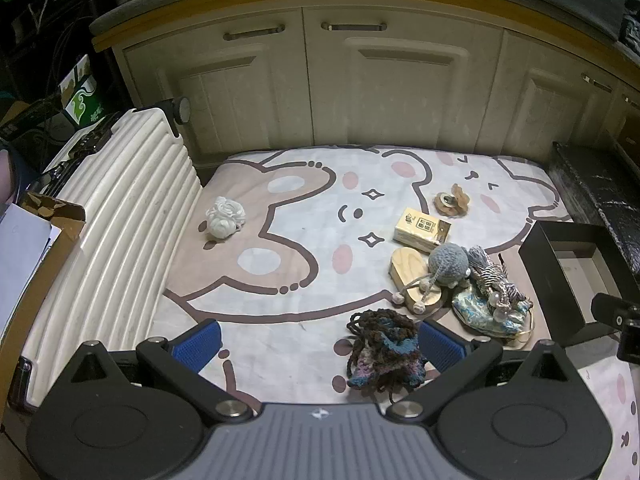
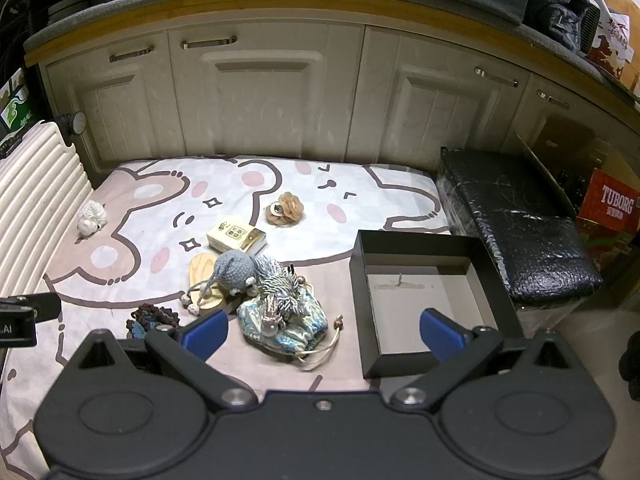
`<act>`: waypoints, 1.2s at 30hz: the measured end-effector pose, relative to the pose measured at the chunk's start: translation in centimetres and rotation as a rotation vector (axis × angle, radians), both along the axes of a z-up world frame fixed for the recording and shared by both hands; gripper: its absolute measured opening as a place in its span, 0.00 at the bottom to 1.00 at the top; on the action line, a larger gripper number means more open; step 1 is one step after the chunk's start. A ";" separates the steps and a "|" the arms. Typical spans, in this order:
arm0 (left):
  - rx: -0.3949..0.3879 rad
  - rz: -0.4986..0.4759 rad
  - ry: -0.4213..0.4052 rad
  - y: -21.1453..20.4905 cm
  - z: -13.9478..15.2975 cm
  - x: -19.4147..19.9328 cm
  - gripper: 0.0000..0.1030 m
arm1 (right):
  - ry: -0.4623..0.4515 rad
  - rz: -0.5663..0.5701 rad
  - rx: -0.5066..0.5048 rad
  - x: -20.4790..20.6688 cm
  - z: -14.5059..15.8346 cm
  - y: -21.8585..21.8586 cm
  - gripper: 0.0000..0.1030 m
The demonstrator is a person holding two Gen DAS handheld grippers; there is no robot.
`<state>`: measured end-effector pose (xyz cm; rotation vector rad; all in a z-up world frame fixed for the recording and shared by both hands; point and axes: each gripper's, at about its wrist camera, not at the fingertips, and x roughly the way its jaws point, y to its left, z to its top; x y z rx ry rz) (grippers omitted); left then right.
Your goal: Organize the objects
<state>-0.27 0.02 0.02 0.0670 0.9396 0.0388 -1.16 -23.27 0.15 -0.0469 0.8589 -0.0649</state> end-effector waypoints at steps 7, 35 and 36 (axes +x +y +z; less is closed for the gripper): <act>0.001 -0.002 0.002 0.1 0.0 0.3 1.00 | 0.001 -0.001 0.000 0.0 0.0 0.0 1.00; 0.000 0.000 0.004 -0.1 -0.2 0.2 1.00 | 0.005 -0.002 -0.001 0.1 -0.1 -0.1 1.00; 0.000 -0.001 0.004 -0.1 -0.2 0.2 1.00 | 0.006 -0.002 -0.001 0.1 -0.1 -0.1 1.00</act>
